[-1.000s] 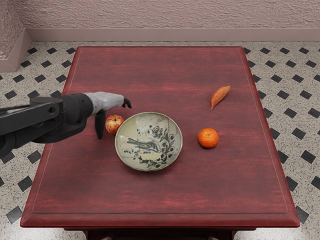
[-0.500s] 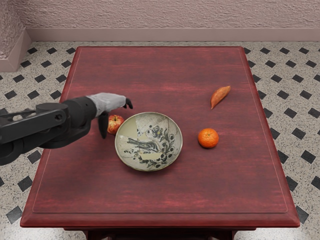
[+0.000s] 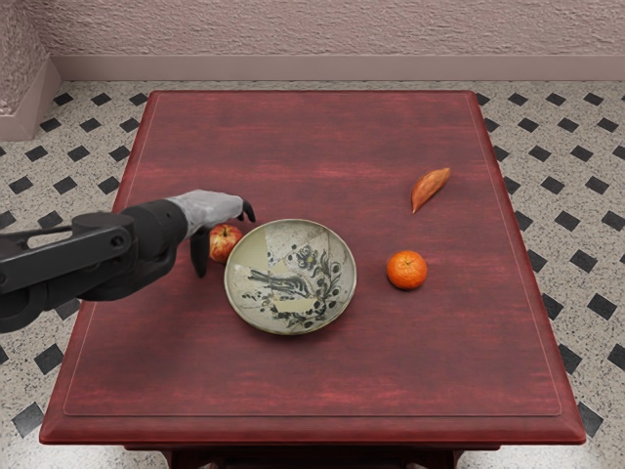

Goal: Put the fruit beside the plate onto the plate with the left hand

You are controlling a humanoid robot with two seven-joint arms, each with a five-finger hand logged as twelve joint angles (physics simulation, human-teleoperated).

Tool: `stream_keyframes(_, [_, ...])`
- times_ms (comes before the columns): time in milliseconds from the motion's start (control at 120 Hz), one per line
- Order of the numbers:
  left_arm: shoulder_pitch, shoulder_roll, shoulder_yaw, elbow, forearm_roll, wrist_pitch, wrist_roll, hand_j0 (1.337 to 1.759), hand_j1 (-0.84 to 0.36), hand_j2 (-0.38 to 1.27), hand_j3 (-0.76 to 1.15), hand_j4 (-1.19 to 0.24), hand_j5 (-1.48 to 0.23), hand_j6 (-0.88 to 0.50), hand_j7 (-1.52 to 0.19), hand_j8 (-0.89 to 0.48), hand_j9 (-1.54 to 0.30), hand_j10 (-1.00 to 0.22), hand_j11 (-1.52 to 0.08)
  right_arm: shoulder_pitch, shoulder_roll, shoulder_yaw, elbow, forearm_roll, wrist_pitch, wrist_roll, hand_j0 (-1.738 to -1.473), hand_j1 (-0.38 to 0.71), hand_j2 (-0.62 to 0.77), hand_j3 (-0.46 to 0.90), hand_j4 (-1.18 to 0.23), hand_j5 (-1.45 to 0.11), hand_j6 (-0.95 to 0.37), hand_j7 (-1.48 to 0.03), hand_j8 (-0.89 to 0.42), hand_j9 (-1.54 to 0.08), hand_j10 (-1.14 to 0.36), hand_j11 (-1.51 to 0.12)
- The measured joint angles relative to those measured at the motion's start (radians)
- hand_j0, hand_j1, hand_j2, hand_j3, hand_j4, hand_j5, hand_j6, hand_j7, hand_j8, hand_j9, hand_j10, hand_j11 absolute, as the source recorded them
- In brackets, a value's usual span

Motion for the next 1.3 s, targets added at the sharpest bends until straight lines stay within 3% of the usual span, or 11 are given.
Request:
stream_keyframes(375, [0.006,0.0,0.001,-0.002,-0.001,0.001,0.0,1.658,-0.05,0.07,0.0,-0.34,-0.43,-0.34,-0.43,-0.34,-0.43,-0.34,-0.43,0.0,0.0,0.0,0.0,0.0,0.0,0.0,-1.658,-0.35,0.0,0.0,0.0,0.0,0.0,0.0,0.0,0.0,0.0,0.0])
stream_keyframes(942, [0.007,-0.001,0.001,0.003,-0.001,0.002,0.0,1.658,-0.25,0.11,0.0,-0.51,-0.66,-0.48,-0.66,-0.51,-0.66,-0.51,-0.66,0.0,0.0,0.0,-0.001,0.0,0.0,0.0,-1.658,-0.35,0.0,0.0,0.0,0.0,0.0,0.0,0.0,0.0,0.0,0.0])
stream_keyframes(1108, [0.007,-0.001,0.011,0.01,0.001,0.006,0.0,1.652,-0.26,0.07,0.0,-0.57,-0.72,-0.45,-0.75,-0.5,-0.75,-0.55,-0.75,0.0,0.0,0.0,-0.001,0.0,0.0,0.0,-1.658,-0.35,0.0,0.0,0.0,0.0,0.0,0.0,0.0,0.0,0.0,0.0])
stream_keyframes(1300, [0.007,-0.002,0.016,0.013,0.002,0.004,0.001,1.649,-0.3,0.19,0.0,-0.55,-0.85,-0.38,-0.87,-0.46,-0.88,-0.64,-0.88,-0.001,0.0,0.0,-0.001,0.0,0.0,0.0,-1.658,-0.35,0.0,0.0,0.0,0.0,0.0,0.0,0.0,0.0,0.0,0.0])
